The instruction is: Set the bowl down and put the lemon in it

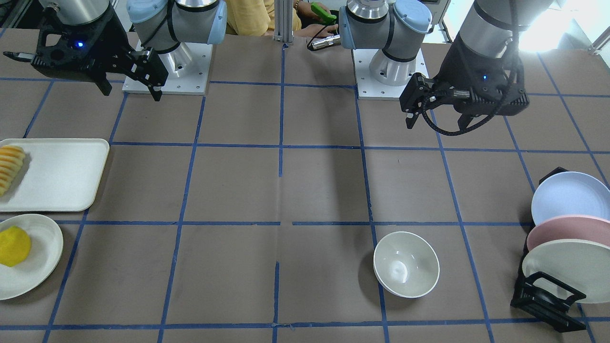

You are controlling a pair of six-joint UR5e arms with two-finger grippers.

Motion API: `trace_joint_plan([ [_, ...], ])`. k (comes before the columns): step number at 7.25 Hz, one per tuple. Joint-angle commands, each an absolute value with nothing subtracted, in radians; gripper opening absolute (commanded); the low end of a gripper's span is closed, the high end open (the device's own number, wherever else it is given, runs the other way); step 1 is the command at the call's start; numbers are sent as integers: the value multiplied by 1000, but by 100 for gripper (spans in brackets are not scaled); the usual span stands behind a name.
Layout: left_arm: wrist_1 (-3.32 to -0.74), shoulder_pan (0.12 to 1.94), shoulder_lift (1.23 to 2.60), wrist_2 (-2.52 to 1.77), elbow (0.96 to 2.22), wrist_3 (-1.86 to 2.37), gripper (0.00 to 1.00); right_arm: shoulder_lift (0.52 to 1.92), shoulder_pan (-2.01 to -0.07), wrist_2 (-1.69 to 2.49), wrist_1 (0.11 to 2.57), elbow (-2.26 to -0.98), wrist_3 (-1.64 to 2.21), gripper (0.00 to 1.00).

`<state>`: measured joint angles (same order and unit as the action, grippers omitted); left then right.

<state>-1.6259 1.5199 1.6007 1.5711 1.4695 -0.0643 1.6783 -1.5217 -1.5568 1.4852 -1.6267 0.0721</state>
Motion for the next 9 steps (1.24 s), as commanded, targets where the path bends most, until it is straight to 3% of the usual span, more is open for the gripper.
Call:
trace_joint_plan([
  [1,-1626,1522,1600,1574,1470,-64,100,1678,-1522,-1557,1482,-1629,72,100],
  [6,-1626,1522,1598,1574,1471,-64,100,1626,-1488,-1685,1469,-1631,14,100],
  [9,-1628,1522,1600,1585,1484,-66,100,1508,-1306,-1740,1630,-1629,-179,100],
])
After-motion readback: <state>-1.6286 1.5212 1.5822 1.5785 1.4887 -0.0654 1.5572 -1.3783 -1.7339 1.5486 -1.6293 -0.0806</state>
